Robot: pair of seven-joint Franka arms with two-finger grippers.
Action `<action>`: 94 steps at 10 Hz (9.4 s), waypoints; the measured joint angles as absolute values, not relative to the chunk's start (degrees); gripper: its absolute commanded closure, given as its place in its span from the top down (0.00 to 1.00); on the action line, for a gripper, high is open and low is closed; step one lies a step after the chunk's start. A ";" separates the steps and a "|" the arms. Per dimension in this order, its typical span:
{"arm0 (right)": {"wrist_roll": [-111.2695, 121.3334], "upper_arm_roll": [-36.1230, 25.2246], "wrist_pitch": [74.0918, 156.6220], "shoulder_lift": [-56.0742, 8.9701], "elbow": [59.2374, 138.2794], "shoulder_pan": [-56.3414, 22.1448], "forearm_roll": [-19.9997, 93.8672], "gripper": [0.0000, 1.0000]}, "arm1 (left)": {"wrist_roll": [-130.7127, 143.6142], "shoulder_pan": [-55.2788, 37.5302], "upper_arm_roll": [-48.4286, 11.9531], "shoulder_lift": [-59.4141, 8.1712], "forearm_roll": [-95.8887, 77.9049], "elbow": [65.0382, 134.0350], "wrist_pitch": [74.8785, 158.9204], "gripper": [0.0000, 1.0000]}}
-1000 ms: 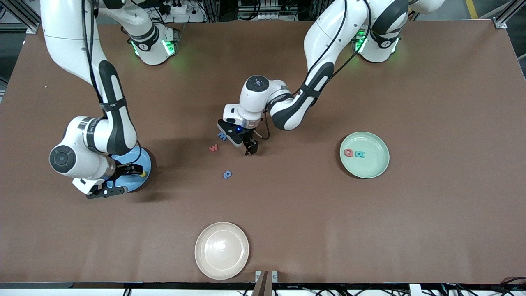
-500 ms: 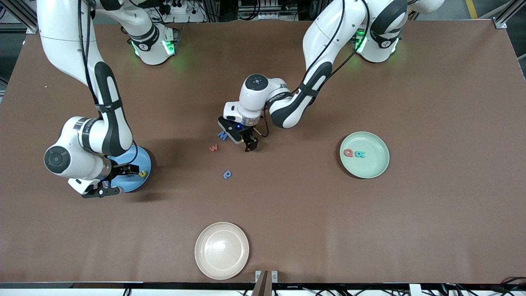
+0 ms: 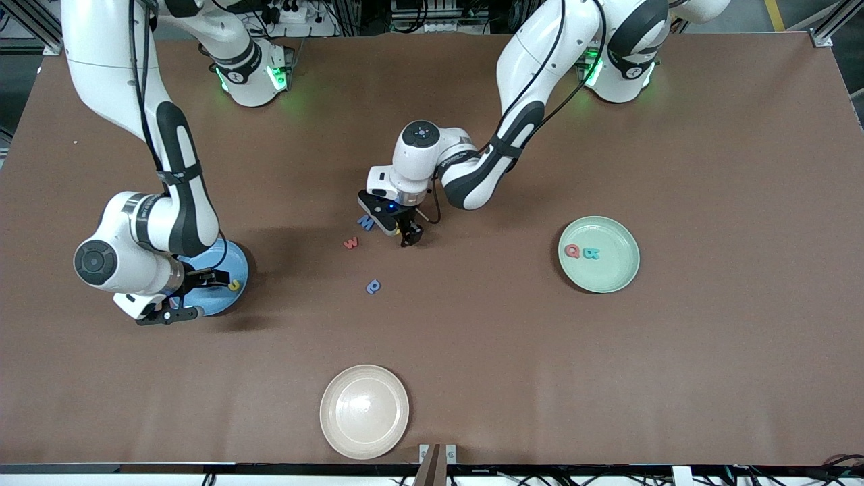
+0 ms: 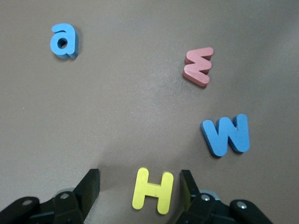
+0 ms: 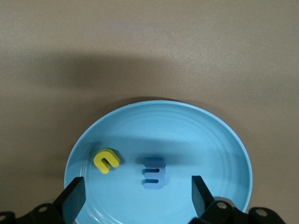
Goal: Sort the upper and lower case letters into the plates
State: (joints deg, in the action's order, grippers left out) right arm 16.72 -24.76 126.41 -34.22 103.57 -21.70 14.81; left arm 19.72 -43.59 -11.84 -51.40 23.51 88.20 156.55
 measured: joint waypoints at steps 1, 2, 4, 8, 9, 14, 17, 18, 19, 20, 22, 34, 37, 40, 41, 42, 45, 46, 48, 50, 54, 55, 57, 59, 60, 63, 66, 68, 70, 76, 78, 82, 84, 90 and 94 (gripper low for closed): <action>16.72 -24.71 126.41 -34.23 103.57 -21.70 14.82 1.00 | 19.72 -43.60 -11.92 -51.34 23.51 88.21 156.58 0.69; 16.71 -24.65 126.41 -34.25 103.57 -21.70 14.87 1.00 | 19.72 -43.64 -11.93 -51.29 23.51 88.31 156.59 0.59; 16.50 -24.45 125.53 -34.26 103.50 -21.92 16.72 1.00 | 19.72 -43.65 -11.97 -51.07 23.52 88.45 156.65 0.44; 16.44 -24.28 123.22 -34.15 102.76 -22.89 17.15 1.00 | 19.96 -43.69 -12.25 -50.67 23.53 88.71 156.69 0.15; 16.15 -24.24 123.20 -34.10 102.65 -23.58 17.66 1.00 | 19.96 -43.69 -12.25 -50.66 23.54 88.72 156.69 0.15; 1.32 -24.28 123.19 -33.32 102.61 -30.00 19.01 1.00 | 18.09 -36.30 -14.32 -46.95 23.54 88.71 143.66 0.14; -14.14 -24.24 123.00 -29.41 104.64 -36.07 19.07 1.00 | 8.85 -18.30 -26.22 -41.89 23.60 89.50 128.45 0.14; -18.72 -24.26 123.01 -27.79 106.20 -38.43 19.06 1.00 | 5.12 -11.12 -29.97 -39.43 23.63 91.34 123.91 0.14; -23.12 -24.26 123.44 -26.60 107.82 -40.90 19.05 1.00 | 1.80 -3.93 -33.15 -37.10 23.65 94.64 122.06 0.14; -28.05 -24.26 124.91 -25.90 109.42 -44.03 18.92 1.00 | -0.90 3.24 -35.93 -35.19 23.71 98.97 121.70 0.14; -37.67 -24.26 130.65 -25.92 112.86 -50.12 17.61 1.00 | -3.99 16.66 -40.76 -32.98 23.78 107.15 122.04 0.13; -54.74 -21.80 141.14 -33.44 115.54 -51.59 26.62 1.00 | -5.77 30.92 -44.41 -28.94 27.45 120.43 129.99 1.00; -55.37 -21.40 141.28 -33.63 115.26 -51.69 26.77 1.00 | -5.78 31.30 -48.43 -25.01 26.34 117.31 121.28 1.00; -55.69 -21.10 141.47 -33.64 115.11 -51.74 26.77 0.02 | -6.18 31.18 -53.94 -21.87 20.80 107.09 105.12 1.00; -55.69 -21.06 142.05 -33.65 115.10 -51.74 26.78 0.00 | -7.16 31.19 -54.08 -21.71 19.91 105.76 104.11 1.00; -55.70 -20.97 143.23 -33.62 114.97 -51.78 26.79 0.00 | -7.74 31.26 -53.96 -21.87 19.17 105.08 104.09 1.00; -55.78 -21.09 143.53 -33.30 114.71 -51.85 26.79 0.00 | -7.99 31.29 -53.86 -22.48 18.66 103.92 104.03 1.00; -55.78 -21.09 143.54 -33.30 114.71 -51.86 26.79 0.00 | -8.01 31.29 -53.86 -22.57 18.66 103.78 104.00 1.00; -55.70 -21.09 143.58 -33.30 114.69 -51.86 26.79 0.00 | -8.06 31.29 -53.86 -22.60 18.66 103.52 103.87 1.00; -52.84 -21.21 144.28 -33.27 114.29 -51.75 26.76 0.00 | -8.12 31.29 -53.86 -22.60 18.66 103.19 103.82 1.00; -32.46 -22.35 139.55 -29.76 113.03 -41.66 26.76 0.00 | -8.28 31.26 -53.86 -22.64 18.66 102.63 103.60 1.00; -26.08 -22.42 137.73 -28.76 113.01 -37.84 26.71 0.00 | -8.30 31.24 -53.87 -22.65 18.66 102.58 103.58 1.00; -15.61 -22.47 134.54 -27.93 112.62 -31.15 24.40 0.00 | -8.33 31.18 -53.87 -22.68 18.65 102.52 103.57 1.00; -8.56 -22.46 131.53 -27.65 111.20 -25.98 19.77 0.00 | -8.34 31.13 -53.87 -22.70 18.65 102.48 103.57 1.00; -5.21 -22.53 130.94 -27.59 110.78 -24.09 18.04 0.07 | -8.34 31.11 -53.88 -22.71 18.65 102.48 103.57 1.00; 4.70 -23.15 130.77 -27.56 110.66 -20.63 14.99 1.00 | -8.35 31.12 -53.88 -22.73 18.57 102.45 103.56 1.00; 5.31 -22.66 130.31 -27.56 110.09 -20.82 14.89 1.00 | -8.35 31.08 -53.88 -22.73 18.56 102.44 103.55 1.00; 0.28 -20.85 130.20 -27.57 108.32 -21.93 15.69 1.00 | -8.36 30.76 -53.94 -22.76 18.54 101.96 103.55 1.00; -8.62 -19.44 129.92 -27.95 106.11 -25.20 15.93 1.00 | -8.39 28.41 -54.03 -23.46 18.30 99.68 103.64 1.00; -40.04 -18.30 129.81 -36.65 95.34 -38.08 18.38 1.00 | 8.79 10.78 -52.50 -31.76 17.95 94.01 111.46 1.00; -47.37 -18.11 129.80 -40.34 91.51 -41.12 20.00 1.00 | 11.39 10.45 -51.97 -31.72 17.95 93.55 111.43 1.00; -57.24 -17.97 129.76 -48.69 84.73 -45.88 20.12 1.00 | 11.40 13.49 -51.53 -31.59 17.95 92.92 109.23 1.00; -57.48 -18.43 129.71 -49.78 83.90 -45.80 20.08 1.00 | 11.39 15.03 -51.53 -31.45 17.95 92.65 106.14 1.00; -57.75 -18.91 129.60 -50.02 83.71 -45.74 20.06 0.00 | 11.39 16.55 -51.50 -30.71 17.95 92.45 101.40 1.00; -59.22 -18.89 129.97 -50.20 83.04 -45.75 20.09 0.00 | 11.39 16.75 -51.51 -30.69 17.95 92.36 101.36 1.00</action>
State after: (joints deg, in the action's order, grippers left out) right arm -59.22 -18.89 129.97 -50.20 83.04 -45.75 20.09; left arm 11.39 16.75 -51.51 -30.69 17.95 92.36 101.36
